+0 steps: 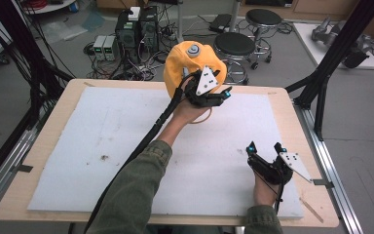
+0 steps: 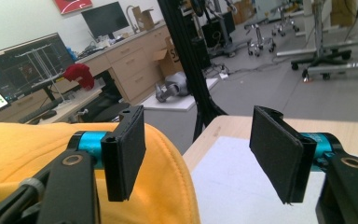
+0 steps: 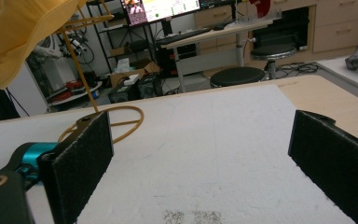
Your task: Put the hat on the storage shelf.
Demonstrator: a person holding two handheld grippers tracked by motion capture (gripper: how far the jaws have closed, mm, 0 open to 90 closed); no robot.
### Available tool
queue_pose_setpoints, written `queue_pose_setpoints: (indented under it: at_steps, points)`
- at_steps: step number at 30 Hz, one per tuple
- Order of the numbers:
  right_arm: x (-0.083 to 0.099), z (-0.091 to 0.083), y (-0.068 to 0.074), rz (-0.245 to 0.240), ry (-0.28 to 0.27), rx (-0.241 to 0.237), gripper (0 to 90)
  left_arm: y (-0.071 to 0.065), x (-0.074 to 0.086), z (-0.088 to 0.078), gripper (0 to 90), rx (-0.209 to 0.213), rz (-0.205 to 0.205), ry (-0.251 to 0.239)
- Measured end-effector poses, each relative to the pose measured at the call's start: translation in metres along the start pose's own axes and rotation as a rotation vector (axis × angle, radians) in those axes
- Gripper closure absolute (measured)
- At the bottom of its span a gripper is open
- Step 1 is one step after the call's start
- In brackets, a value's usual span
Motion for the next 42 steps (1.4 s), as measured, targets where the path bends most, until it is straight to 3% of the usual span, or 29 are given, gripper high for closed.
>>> queue_pose_setpoints:
  at_steps: [6, 11, 17, 25, 32, 37, 42]
  points:
    - [0.000, -0.001, -0.001, 0.008, -0.001, -0.001, 5.4, 0.003, -0.009, -0.012, 34.1, 0.009, -0.073, -0.063]
    - [0.000, 0.000, -0.001, 0.011, -0.006, 0.000, 5.4, 0.006, -0.015, -0.025, 32.8, 0.007, -0.094, -0.097]
    - [0.000, -0.001, 0.000, 0.020, 0.002, 0.001, 5.3, 0.009, -0.015, -0.036, 31.4, 0.006, -0.117, -0.101]
    - [0.000, -0.001, 0.001, 0.011, 0.000, -0.006, 5.3, 0.014, -0.009, -0.060, 30.6, -0.034, -0.117, -0.105]
    - [0.000, -0.001, 0.000, 0.014, 0.005, -0.008, 5.3, 0.024, 0.004, -0.088, 30.7, -0.093, -0.133, -0.122]
    - [0.001, -0.001, 0.001, 0.010, 0.005, -0.008, 5.3, 0.034, 0.012, -0.109, 30.6, -0.131, -0.182, -0.141]
    - [0.001, 0.000, 0.001, 0.007, 0.006, -0.009, 5.4, 0.037, 0.013, -0.121, 30.6, -0.149, -0.191, -0.148]
Point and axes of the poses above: each handheld gripper's, and its own axes: z roughly forward along the jaws, x roughly out of its underside, y roughly to its left, the point moved 2 cm from there along z, roughly forward along the jaws, and after that the axes turned 15 degrees about -z, right-handed, at the moved point
